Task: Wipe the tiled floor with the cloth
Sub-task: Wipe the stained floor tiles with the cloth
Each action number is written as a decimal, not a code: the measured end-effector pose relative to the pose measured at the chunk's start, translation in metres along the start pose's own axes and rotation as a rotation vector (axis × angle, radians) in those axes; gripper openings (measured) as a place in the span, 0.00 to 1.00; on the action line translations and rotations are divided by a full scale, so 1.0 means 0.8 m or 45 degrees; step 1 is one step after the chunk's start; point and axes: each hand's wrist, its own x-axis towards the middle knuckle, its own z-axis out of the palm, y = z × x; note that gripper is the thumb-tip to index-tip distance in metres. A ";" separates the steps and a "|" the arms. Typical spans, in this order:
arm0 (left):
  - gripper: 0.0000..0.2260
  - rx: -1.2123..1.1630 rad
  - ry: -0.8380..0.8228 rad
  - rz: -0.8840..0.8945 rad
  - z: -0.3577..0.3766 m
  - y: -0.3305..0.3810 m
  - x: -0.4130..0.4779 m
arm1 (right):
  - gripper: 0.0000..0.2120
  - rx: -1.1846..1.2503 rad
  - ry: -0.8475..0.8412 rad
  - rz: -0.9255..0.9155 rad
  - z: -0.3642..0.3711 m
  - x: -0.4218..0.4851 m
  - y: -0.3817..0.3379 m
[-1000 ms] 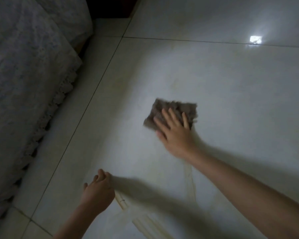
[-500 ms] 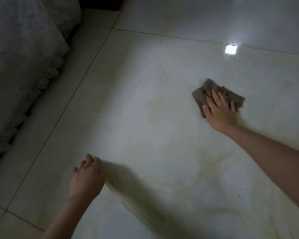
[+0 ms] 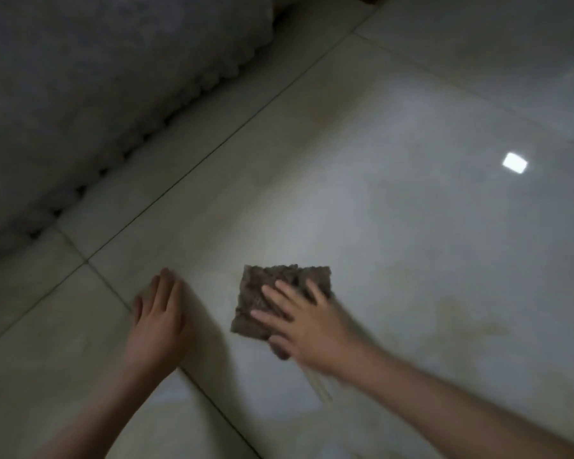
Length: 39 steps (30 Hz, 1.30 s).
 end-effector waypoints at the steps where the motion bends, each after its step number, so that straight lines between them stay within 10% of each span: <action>1: 0.28 -0.015 -0.005 -0.036 0.005 -0.010 -0.006 | 0.23 -0.086 -0.013 -0.075 -0.010 0.010 0.024; 12: 0.36 -0.090 0.178 -0.330 0.058 -0.081 -0.057 | 0.27 0.271 0.355 0.656 -0.037 0.153 0.083; 22: 0.31 -0.176 0.306 -0.304 0.092 -0.081 -0.056 | 0.23 -0.132 0.139 -0.858 0.008 0.093 -0.014; 32: 0.31 -0.119 0.415 -0.286 0.105 -0.085 -0.051 | 0.24 0.089 0.336 -0.003 -0.086 0.397 -0.079; 39: 0.30 -0.145 0.402 -0.255 0.103 -0.087 -0.051 | 0.25 -0.040 0.145 -0.803 -0.019 0.185 -0.088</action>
